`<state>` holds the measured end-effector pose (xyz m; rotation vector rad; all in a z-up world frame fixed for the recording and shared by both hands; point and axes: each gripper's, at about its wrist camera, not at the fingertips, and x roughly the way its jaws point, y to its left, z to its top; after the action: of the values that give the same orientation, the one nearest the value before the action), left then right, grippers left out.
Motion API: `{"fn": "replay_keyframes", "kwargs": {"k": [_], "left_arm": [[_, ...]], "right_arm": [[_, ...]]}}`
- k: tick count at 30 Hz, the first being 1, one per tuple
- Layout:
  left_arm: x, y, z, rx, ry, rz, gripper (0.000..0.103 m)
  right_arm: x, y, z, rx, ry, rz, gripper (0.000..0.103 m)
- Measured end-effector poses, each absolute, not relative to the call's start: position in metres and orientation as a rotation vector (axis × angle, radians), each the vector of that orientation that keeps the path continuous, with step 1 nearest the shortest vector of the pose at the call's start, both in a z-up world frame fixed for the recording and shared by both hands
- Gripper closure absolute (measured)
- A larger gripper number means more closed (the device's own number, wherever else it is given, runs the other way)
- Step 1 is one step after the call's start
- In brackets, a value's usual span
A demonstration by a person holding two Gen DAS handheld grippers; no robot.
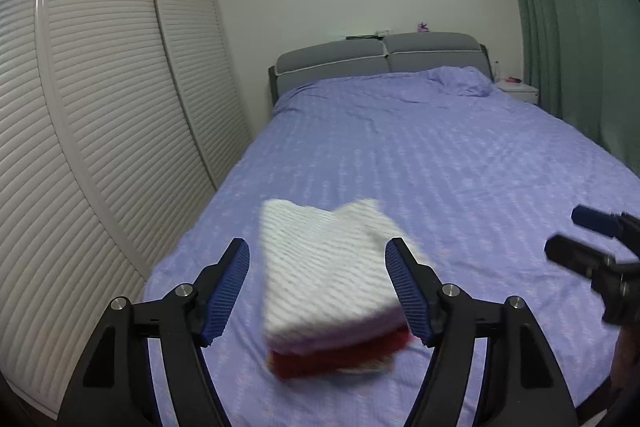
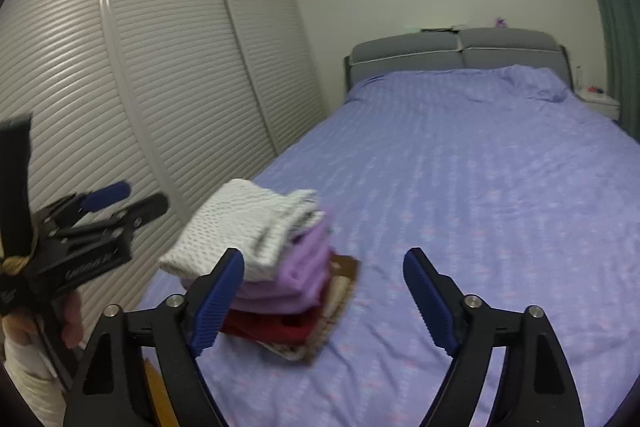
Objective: Fold small clothes
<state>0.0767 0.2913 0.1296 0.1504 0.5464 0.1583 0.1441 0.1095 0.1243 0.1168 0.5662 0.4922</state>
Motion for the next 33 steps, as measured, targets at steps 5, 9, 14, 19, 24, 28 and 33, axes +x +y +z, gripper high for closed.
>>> {"fn": "replay_keyframes", "kwargs": {"k": [5, 9, 14, 19, 24, 28, 33], "left_arm": [[0.055, 0.243, 0.115, 0.132, 0.560, 0.115, 0.018], [0.040, 0.198, 0.097, 0.127, 0.577, 0.086, 0.008], [0.025, 0.139, 0.078, 0.122, 0.593, 0.031, 0.007], [0.004, 0.087, 0.065, 0.141, 0.594, 0.016, 0.003], [-0.008, 0.066, 0.064, 0.060, 0.611, -0.032, 0.002], [-0.019, 0.060, 0.057, 0.000, 0.597, -0.011, 0.001], [-0.031, 0.054, 0.050, 0.021, 0.556, 0.034, 0.001]], "right_arm": [[0.122, 0.042, 0.126, 0.103, 0.554, 0.404, 0.013], [0.098, -0.008, 0.123, 0.025, 0.524, 0.313, 0.009], [0.070, -0.057, 0.116, -0.024, 0.513, 0.254, 0.005], [0.043, -0.098, 0.105, -0.008, 0.531, 0.219, 0.005], [0.026, -0.131, 0.095, -0.002, 0.534, 0.166, 0.005], [0.016, -0.150, 0.091, 0.032, 0.529, 0.140, 0.005], [0.005, -0.160, 0.086, 0.041, 0.519, 0.117, 0.005]]}}
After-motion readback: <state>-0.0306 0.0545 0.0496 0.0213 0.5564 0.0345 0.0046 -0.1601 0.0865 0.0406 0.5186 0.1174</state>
